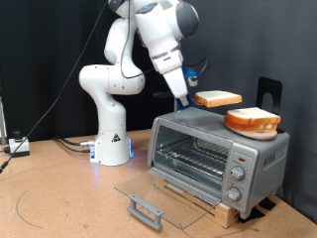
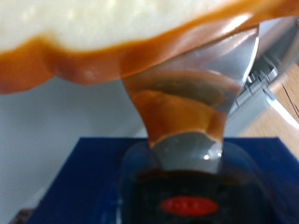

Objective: Make a piece of toast with the oven

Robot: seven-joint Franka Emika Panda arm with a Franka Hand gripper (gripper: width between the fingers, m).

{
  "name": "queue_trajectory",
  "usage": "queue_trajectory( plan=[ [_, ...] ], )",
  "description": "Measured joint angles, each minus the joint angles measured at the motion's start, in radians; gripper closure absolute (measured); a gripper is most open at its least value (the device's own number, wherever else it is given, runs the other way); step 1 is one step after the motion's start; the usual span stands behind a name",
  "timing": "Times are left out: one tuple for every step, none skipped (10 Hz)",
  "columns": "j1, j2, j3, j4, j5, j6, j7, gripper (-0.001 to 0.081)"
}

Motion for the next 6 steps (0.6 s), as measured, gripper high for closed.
queue_trajectory(
  plan=[
    [-0.019,0.000,-0.028,0.000,-0.042,-0.016,-0.033,0.0412],
    [-0.038,0.002,-0.056,0.002,-0.080,-0.035,-0.056,0.0412],
    [-0.060,0.004,-0.083,0.005,-0.118,-0.058,-0.067,0.0412],
    [-0.084,0.005,-0.106,0.009,-0.150,-0.070,-0.071,0.0412],
    [-0.110,0.007,-0.125,0.010,-0.170,-0.072,-0.072,0.0412],
    [-0.137,0.008,-0.141,0.010,-0.178,-0.069,-0.071,0.0412]
  ],
)
